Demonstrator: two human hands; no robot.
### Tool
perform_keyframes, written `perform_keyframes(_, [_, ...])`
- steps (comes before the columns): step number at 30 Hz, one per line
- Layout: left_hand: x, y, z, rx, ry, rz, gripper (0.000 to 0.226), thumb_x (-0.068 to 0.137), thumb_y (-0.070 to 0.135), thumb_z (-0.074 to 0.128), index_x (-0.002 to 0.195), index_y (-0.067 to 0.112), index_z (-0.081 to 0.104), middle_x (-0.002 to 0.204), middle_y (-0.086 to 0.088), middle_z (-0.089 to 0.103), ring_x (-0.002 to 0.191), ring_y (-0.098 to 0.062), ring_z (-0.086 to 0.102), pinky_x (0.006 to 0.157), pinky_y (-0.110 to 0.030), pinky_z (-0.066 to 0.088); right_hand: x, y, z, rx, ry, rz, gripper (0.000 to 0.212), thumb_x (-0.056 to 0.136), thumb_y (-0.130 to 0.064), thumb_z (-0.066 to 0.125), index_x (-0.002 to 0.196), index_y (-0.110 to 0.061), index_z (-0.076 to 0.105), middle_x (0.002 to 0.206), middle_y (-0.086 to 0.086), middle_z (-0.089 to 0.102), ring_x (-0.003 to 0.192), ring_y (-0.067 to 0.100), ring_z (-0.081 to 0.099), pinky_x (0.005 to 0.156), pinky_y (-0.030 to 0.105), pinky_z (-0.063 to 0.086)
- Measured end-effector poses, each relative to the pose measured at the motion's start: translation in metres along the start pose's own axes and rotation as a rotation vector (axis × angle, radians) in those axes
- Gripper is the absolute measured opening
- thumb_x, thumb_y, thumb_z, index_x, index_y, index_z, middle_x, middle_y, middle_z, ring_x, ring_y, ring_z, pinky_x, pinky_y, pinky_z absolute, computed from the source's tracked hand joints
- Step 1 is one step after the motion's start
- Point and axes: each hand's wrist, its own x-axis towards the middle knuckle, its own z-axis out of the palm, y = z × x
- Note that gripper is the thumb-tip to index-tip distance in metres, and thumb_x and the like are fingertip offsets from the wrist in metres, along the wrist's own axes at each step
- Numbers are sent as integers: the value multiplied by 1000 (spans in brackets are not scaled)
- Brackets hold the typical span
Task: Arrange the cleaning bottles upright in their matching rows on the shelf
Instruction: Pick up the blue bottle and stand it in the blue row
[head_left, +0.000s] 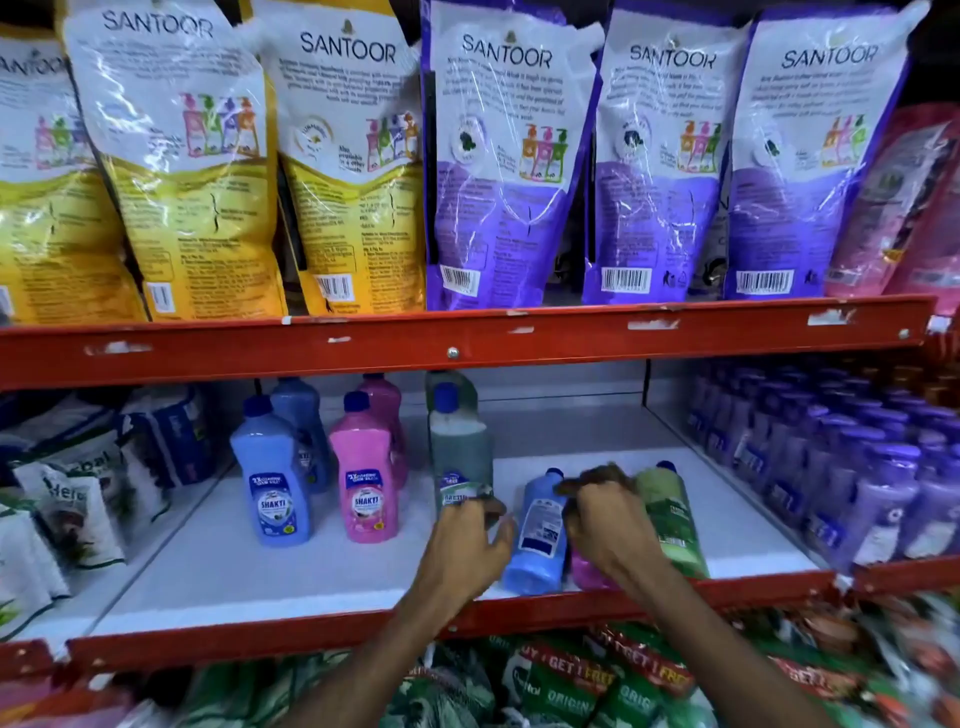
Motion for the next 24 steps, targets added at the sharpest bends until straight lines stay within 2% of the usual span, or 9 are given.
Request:
perform_keyframes(2, [13, -2, 13, -47, -175, -137, 32, 91, 33, 53, 94, 8, 72, 93, -15, 75, 84, -31, 68, 70, -28, 50, -3, -3, 6, -36, -128, 58, 27, 78, -16, 53, 100, -15, 71, 98, 13, 71, 87, 31, 65, 82, 38, 54])
perform_keyframes(6, [37, -2, 35, -167, -361, -392, 49, 90, 45, 60, 103, -1, 71, 103, -21, 75, 80, -30, 71, 76, -40, 61, -9, -5, 18, -75, -260, 106, 27, 81, -10, 49, 103, -7, 66, 105, 17, 66, 103, 36, 59, 104, 49, 41])
perform_keyframes(9, [48, -5, 44, -360, -391, -545, 52, 81, 40, 75, 105, -5, 65, 106, -17, 74, 84, -29, 72, 75, -45, 63, -8, -3, 24, 16, -250, 117, 27, 79, -4, 46, 98, -3, 66, 100, 19, 69, 93, 37, 63, 95, 47, 49])
perform_keyframes(11, [52, 2, 41, -434, -394, -597, 51, 77, 32, 80, 107, -7, 64, 101, -15, 73, 75, -28, 73, 62, -39, 63, -9, -1, 25, 83, -252, 136, 26, 80, -3, 47, 97, -2, 66, 97, 19, 70, 88, 37, 65, 84, 43, 54])
perform_keyframes(13, [52, 11, 40, -466, -377, -595, 40, 79, 20, 79, 105, -3, 60, 94, -15, 68, 59, -20, 64, 38, -23, 50, -11, -1, 24, 123, -244, 162, 20, 82, -6, 50, 93, -1, 66, 94, 19, 70, 84, 36, 66, 73, 37, 50])
perform_keyframes(15, [51, 14, 42, -431, -309, -570, 36, 79, 16, 78, 104, 0, 56, 88, -14, 64, 56, -17, 58, 31, -18, 40, -14, -1, 26, 188, -218, 177, 15, 84, -13, 54, 86, -4, 65, 87, 17, 69, 79, 34, 65, 64, 32, 43])
perform_keyframes(18, [46, 9, 39, -470, -216, -497, 23, 80, 9, 75, 94, -3, 62, 82, -14, 66, 61, -21, 60, 52, -22, 53, -16, -1, 32, 404, -57, 222, 8, 82, -18, 62, 86, -12, 64, 81, 9, 67, 78, 31, 66, 61, 32, 46])
perform_keyframes(20, [39, 1, 22, -611, -190, -455, 21, 81, 0, 72, 99, -6, 64, 94, -19, 68, 75, -23, 63, 71, -31, 54, -18, -6, 32, 585, 89, 320, 30, 76, -21, 75, 103, -12, 64, 96, 6, 70, 83, 24, 66, 71, 32, 53])
perform_keyframes(24, [14, -17, -34, -836, -152, -274, 27, 87, -7, 64, 113, -4, 61, 101, -15, 72, 75, -14, 71, 68, -23, 60, -19, -41, 18, 1165, 55, 456, 53, 74, -18, 83, 119, -7, 59, 108, 0, 72, 86, 15, 70, 76, 35, 59])
